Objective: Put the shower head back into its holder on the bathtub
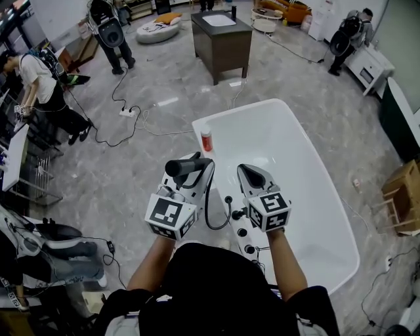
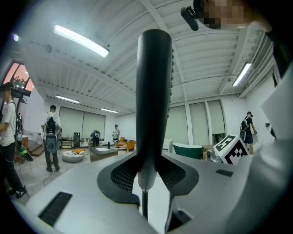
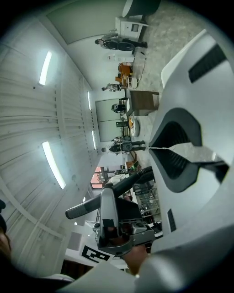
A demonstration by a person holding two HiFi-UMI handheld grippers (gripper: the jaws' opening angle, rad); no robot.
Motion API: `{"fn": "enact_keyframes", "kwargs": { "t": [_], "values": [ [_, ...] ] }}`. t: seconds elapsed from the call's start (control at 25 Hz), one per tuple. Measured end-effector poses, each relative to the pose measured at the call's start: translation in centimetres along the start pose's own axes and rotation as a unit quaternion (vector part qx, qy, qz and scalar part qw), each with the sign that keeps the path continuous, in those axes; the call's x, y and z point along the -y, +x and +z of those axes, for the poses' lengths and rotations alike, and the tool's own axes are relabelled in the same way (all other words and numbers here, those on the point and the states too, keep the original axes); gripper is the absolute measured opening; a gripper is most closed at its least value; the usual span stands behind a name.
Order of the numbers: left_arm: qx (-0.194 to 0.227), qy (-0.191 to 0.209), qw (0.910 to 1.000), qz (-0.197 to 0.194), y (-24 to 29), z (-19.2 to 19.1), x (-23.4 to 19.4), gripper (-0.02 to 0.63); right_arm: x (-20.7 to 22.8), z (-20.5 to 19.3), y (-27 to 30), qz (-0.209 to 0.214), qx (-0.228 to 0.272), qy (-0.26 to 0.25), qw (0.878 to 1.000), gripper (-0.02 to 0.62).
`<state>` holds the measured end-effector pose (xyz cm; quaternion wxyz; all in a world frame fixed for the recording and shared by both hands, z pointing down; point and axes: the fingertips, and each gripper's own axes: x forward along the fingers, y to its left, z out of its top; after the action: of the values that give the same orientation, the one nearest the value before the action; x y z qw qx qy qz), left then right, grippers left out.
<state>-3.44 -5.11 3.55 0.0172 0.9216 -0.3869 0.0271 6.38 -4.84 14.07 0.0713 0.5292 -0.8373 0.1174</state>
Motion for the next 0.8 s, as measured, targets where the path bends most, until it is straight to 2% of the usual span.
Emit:
{"fn": "enact_keyframes", "kwargs": {
  "t": [0.4, 0.64, 0.8],
  "values": [
    [-0.009, -0.006, 0.9999, -0.012, -0.3, -0.7, -0.9, 0.144, -1.4, -1.3, 0.6, 0.01, -0.028, -0.004, 1.0, 0.025],
    [-0.021, -0.009, 0.9997, -0.012, -1.6, -0.7, -3.0, 0.144, -3.1, -1.8, 1.6, 0.015, -0.042, 0.002, 0.999, 0.026],
    [-0.035, -0.015, 0.9993, -0.001, -3.0, -2.3, -5.1, 0.144, -4.1, -3.3, 2.8, 0.014, -0.056, 0.005, 0.998, 0.025]
  ]
}}
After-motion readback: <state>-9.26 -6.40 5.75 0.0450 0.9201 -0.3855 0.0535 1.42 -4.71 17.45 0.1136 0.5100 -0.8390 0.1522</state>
